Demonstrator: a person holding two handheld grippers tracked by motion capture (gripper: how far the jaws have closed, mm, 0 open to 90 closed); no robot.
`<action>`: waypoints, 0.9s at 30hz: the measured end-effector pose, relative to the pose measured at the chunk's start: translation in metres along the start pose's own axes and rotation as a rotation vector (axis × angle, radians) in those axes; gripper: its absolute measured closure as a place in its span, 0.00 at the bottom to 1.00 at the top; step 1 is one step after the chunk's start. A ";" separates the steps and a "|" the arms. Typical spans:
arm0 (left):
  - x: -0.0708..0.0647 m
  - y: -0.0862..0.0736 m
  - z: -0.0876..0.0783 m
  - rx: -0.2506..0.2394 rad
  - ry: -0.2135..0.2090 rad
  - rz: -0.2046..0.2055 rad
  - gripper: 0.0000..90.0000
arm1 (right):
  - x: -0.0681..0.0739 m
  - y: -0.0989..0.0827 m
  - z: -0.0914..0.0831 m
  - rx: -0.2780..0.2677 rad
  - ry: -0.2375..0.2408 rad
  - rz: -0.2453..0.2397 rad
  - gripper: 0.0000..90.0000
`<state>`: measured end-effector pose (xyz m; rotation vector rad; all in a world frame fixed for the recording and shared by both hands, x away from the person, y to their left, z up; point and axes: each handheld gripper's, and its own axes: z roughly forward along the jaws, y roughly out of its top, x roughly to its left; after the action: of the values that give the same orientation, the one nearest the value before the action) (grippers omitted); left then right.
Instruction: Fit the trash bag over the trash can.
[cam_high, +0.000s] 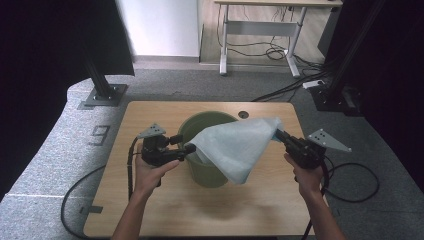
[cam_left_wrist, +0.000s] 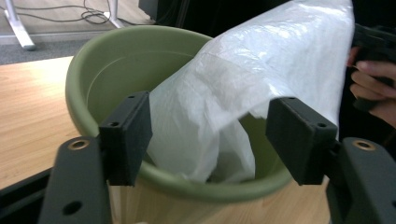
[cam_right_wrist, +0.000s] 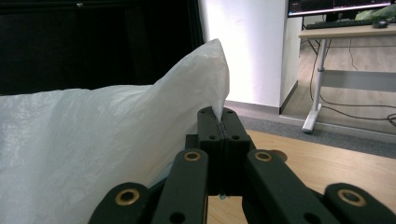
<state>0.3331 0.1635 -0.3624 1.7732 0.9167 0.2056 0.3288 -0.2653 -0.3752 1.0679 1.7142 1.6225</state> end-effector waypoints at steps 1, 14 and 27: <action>0.000 -0.001 -0.003 -0.001 -0.004 0.003 0.34 | -0.001 0.000 0.000 0.003 -0.005 0.000 0.98; -0.026 0.014 0.005 -0.016 -0.035 0.072 0.33 | 0.015 -0.005 0.010 0.038 0.056 -0.022 0.98; -0.049 0.020 0.020 -0.088 0.067 0.102 0.31 | 0.038 -0.008 0.022 0.042 0.116 -0.047 0.98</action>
<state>0.3205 0.1134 -0.3392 1.7415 0.8528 0.3679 0.3250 -0.2211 -0.3805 0.9625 1.8414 1.6549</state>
